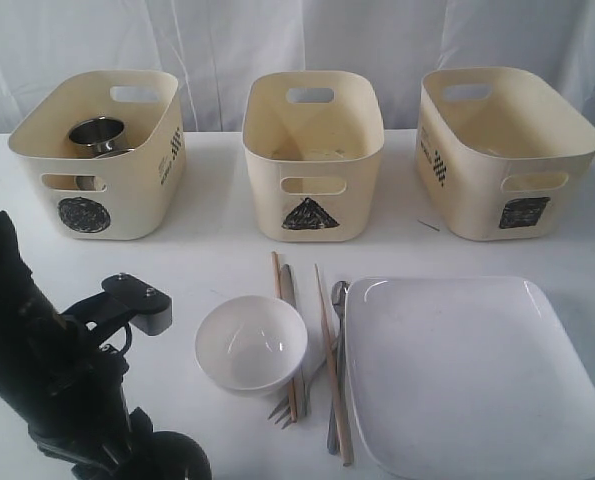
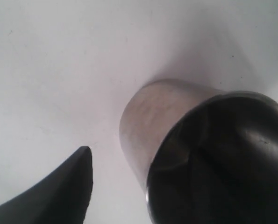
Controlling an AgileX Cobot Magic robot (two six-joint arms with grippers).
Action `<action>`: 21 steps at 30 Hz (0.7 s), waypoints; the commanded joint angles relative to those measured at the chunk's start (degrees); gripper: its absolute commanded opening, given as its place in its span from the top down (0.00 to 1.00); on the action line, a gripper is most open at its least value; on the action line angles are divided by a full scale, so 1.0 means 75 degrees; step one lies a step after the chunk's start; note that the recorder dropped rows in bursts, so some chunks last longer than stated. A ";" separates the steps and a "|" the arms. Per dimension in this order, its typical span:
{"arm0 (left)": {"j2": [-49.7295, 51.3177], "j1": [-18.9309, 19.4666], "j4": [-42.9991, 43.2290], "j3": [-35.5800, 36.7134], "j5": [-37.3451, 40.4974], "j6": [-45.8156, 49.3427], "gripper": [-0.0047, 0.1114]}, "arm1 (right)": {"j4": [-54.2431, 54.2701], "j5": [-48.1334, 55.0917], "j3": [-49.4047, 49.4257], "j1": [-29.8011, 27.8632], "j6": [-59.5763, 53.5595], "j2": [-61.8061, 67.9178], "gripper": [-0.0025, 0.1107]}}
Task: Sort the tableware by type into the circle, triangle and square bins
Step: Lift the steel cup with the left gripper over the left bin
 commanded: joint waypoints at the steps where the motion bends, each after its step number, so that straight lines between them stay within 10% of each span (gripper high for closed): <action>1: -0.0011 -0.0057 -0.0151 0.0064 0.0076 0.0025 0.51 | 0.0008 -0.0107 0.0043 0.0046 -0.0079 -0.0044 0.98; 11: -0.0062 -0.0057 -0.0123 0.0026 0.0191 0.0025 0.96 | 0.0008 -0.0107 0.0043 0.0046 -0.0079 -0.0044 0.98; 21: -0.1132 -0.0043 0.0851 -0.0604 0.0856 -0.0278 0.96 | 0.0008 -0.0107 0.0043 0.0046 -0.0079 -0.0044 0.98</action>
